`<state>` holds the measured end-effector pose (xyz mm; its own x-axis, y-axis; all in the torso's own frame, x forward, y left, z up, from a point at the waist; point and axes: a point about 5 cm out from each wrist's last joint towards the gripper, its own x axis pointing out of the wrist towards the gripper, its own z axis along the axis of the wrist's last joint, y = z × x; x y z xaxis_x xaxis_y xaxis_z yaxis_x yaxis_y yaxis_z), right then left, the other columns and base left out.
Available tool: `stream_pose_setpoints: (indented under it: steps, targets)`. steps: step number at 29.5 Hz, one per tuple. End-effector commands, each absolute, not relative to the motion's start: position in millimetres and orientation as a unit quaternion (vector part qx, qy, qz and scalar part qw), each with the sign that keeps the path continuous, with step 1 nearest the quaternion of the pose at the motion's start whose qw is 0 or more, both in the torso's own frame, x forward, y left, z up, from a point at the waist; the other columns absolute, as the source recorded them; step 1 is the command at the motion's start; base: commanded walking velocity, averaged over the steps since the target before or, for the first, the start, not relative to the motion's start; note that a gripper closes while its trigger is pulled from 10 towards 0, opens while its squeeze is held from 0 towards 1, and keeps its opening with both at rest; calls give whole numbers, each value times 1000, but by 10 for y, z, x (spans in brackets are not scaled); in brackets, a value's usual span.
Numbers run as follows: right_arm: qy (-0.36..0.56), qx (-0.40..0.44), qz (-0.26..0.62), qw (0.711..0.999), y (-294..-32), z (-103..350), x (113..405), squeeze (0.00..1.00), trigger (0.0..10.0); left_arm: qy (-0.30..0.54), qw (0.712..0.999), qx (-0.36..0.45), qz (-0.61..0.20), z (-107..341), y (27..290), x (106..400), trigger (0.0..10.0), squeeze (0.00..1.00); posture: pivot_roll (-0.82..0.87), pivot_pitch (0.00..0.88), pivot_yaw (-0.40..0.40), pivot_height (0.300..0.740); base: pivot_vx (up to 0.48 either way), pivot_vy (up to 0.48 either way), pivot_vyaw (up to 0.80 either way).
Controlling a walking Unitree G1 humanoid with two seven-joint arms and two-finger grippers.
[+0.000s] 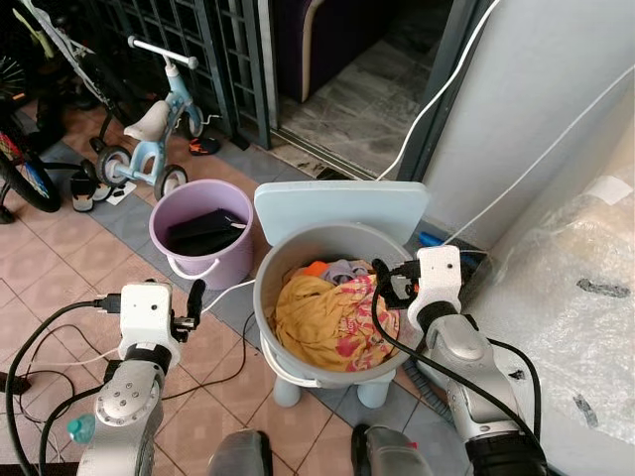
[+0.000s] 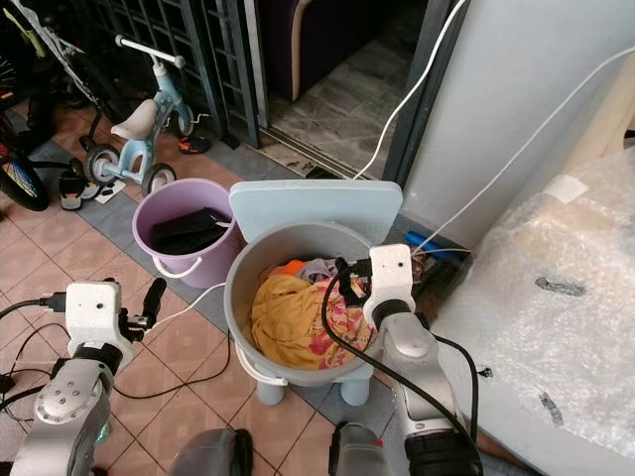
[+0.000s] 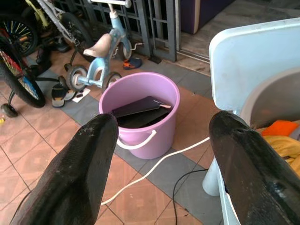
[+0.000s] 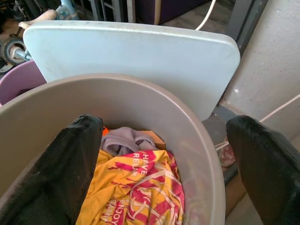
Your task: Clothes washing
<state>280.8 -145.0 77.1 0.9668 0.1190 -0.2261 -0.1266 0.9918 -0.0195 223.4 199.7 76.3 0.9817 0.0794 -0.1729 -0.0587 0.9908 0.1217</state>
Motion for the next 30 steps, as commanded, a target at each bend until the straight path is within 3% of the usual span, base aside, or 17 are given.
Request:
stream_pose_setpoints:
  steps: [1, 12, 21, 30]
  targets:
    - [133, -16, 65, 989, -1445, 722, 2805, 0, 10000, 96, 993, 57, 33, 752, 1973, 2241, 10000, 0, 47, 142, 3, 740, 0, 0, 0]
    - [238, -45, 124, 962, -1370, 419, 2743, 0, 10000, 147, 987, 53, 43, 572, 1954, 2161, 10000, 0, 54, 159, -1, 740, 0, 0, 0]
    - [249, -40, 148, 956, -1350, 386, 2720, 0, 10000, 144, 987, 56, 40, 593, 1951, 2154, 10000, 0, 58, 163, -5, 740, 0, 0, 205]
    - [256, -35, 155, 954, -1331, 371, 2702, 0, 10000, 140, 988, 52, 36, 607, 1931, 2181, 10000, 0, 54, 162, -2, 740, 260, 0, 0]
